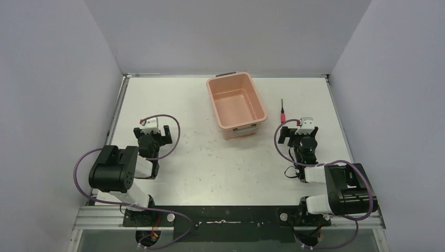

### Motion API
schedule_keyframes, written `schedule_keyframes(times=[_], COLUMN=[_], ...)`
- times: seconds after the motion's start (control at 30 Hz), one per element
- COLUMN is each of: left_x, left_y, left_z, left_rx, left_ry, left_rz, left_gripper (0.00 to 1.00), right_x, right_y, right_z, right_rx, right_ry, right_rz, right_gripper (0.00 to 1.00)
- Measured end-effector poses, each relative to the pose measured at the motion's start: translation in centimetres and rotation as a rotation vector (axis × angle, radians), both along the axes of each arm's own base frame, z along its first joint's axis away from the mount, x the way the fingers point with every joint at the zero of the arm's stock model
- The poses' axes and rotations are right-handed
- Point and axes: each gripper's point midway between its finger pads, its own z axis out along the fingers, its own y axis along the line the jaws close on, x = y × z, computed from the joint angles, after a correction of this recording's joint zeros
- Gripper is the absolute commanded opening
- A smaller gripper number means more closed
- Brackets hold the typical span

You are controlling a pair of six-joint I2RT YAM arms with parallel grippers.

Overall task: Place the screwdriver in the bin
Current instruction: Pick up the screwdriver from the center of the board.

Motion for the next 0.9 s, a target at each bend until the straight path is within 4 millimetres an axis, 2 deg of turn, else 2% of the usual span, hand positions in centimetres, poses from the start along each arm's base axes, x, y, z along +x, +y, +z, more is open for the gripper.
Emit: schedule_keyframes(times=[0.63, 0.9], left_x=[0.0, 0.0], left_y=[0.0, 0.0], left_z=[0.0, 0.0], left_rx=[0.000, 0.000], left_ry=[0.000, 0.000], left_rz=[0.000, 0.000], left_gripper=[0.97, 0.97], right_x=[0.0, 1.2], right_y=[0.0, 1.2], right_z=[-0.1, -0.2], right_rx=[-0.003, -0.014], right_ry=[0.007, 0.030], right_rz=[0.003, 0.073], right_gripper=[1.00, 1.00])
